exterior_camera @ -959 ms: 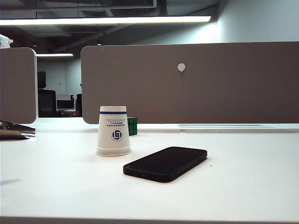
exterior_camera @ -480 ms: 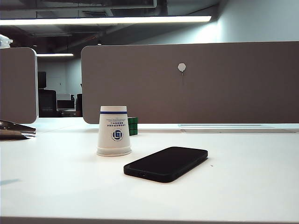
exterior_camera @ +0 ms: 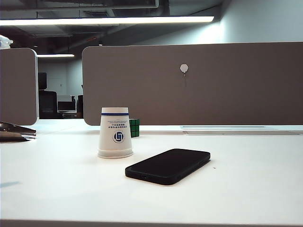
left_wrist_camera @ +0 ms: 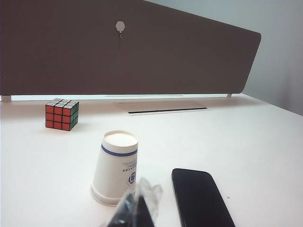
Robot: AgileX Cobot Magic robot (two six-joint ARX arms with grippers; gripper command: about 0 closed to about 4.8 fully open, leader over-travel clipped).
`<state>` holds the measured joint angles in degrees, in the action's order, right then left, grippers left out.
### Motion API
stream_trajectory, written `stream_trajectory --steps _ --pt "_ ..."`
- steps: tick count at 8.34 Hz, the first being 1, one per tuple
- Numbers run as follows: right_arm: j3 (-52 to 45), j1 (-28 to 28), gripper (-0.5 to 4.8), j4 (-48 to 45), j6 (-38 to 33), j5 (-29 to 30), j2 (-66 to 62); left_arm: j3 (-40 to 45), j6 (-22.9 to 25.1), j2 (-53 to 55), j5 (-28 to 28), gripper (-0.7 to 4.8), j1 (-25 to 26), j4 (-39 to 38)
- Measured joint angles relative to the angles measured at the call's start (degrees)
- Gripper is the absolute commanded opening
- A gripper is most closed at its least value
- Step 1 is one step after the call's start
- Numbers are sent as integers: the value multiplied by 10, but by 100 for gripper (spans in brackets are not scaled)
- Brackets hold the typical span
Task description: Carefully pick up the cup on the right and stack it on top of the cup on the left.
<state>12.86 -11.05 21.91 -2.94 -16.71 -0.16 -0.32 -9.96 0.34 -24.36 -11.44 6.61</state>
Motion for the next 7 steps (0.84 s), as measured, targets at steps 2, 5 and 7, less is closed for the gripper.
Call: stream_trajectory --steps 2,5,7 --pt "-13 0 -1 3 -12 4 0 0 0 0 0 -5 0 0" --pt "-102 0 -1 -117 -11 162 0 0 0 0 0 -5 0 0" --pt "-115 0 -1 -119 -11 190 0 0 0 0 0 -5 0 0"
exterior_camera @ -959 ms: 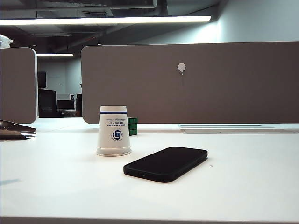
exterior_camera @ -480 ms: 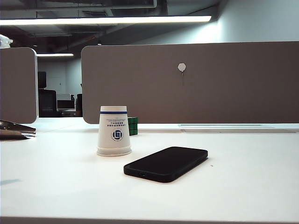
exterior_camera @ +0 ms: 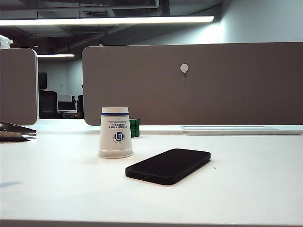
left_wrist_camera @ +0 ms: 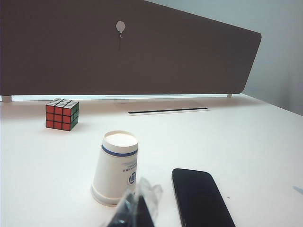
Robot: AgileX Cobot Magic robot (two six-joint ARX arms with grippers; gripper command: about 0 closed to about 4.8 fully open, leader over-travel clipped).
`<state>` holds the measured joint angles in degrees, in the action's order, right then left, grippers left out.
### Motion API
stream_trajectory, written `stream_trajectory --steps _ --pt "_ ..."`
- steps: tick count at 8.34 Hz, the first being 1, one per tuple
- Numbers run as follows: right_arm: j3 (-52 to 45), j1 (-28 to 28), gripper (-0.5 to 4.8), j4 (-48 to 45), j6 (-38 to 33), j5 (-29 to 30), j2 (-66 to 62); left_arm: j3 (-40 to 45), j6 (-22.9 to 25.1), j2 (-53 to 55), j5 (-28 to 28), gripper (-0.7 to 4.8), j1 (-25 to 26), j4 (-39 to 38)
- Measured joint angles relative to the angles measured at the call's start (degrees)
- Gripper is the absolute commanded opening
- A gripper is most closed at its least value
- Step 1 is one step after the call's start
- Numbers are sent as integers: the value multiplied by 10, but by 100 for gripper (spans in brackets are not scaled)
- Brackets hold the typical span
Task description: Carefully pick up the cup on the right and stack it on top of the cup on the left.
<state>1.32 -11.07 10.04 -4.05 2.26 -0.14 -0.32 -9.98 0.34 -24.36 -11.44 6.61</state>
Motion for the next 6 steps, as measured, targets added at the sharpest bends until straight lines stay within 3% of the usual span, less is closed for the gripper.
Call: stream_trajectory --steps 6 --pt "-9 0 -1 2 0 4 0 0 0 0 0 -4 0 -22"
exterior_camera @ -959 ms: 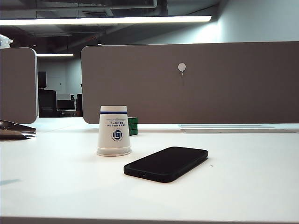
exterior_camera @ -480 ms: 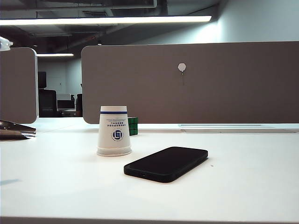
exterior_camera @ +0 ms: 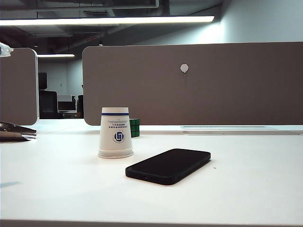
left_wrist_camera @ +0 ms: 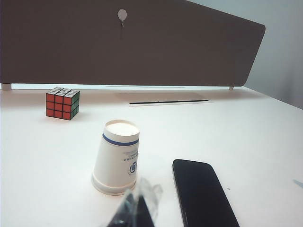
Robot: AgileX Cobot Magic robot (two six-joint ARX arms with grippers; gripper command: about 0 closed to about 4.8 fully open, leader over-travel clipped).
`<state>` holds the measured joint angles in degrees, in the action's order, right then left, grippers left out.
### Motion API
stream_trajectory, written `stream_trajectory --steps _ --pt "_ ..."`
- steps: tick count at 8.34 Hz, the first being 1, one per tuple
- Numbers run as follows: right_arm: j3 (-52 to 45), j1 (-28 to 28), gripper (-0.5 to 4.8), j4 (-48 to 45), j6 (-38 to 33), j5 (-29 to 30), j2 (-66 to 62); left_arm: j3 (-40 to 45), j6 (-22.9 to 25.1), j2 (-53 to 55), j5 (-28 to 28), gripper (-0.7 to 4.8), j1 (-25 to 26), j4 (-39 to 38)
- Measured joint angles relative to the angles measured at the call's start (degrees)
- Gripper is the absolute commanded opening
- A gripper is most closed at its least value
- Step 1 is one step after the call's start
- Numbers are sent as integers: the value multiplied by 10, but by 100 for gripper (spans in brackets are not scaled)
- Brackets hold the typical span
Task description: Carefully pick up the cup on the right and stack it on top of the cup on the left.
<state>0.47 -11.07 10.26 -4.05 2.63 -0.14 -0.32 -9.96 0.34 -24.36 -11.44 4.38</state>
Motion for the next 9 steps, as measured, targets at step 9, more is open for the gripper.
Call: stream_trajectory --steps 9 --pt "0 0 -1 0 0 0 0 0 22 0 91 -5 0 -84"
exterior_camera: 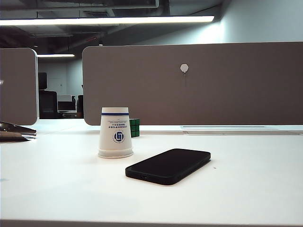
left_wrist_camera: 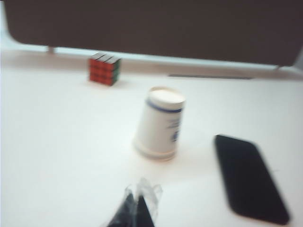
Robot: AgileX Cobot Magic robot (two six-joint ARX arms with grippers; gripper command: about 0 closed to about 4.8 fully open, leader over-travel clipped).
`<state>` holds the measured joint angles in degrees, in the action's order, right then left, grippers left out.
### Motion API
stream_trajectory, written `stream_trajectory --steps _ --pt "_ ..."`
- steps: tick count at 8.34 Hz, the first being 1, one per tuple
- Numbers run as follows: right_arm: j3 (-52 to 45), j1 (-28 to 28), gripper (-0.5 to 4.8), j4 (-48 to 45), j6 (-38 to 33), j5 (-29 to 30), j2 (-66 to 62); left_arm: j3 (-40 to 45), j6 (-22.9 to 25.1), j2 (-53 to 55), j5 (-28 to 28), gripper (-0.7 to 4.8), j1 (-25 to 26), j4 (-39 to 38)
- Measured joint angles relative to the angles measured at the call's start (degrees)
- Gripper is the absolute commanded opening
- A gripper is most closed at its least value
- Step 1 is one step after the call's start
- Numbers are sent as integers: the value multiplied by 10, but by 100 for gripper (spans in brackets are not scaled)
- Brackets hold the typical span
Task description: Carefully pick up the cup on the right and stack it on top of the cup on the left.
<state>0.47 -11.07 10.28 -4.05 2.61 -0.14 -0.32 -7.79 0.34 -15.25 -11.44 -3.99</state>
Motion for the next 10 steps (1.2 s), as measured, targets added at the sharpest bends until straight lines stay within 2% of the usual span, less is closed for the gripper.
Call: stream_trajectory --steps 2,3,4,6,8,10 --pt "0 0 -1 0 0 0 0 0 23 0 42 -5 0 -15" --pt "0 0 -1 0 0 0 0 0 27 0 92 -5 0 -28" --pt "0 0 -1 0 0 0 0 0 29 0 103 -5 0 -5" --pt "0 0 -1 0 0 0 0 0 31 0 89 -5 0 42" --pt "0 0 -1 0 0 0 0 0 31 0 73 -5 0 55" --pt "0 0 0 0 0 0 0 0 31 0 9 -5 0 56"
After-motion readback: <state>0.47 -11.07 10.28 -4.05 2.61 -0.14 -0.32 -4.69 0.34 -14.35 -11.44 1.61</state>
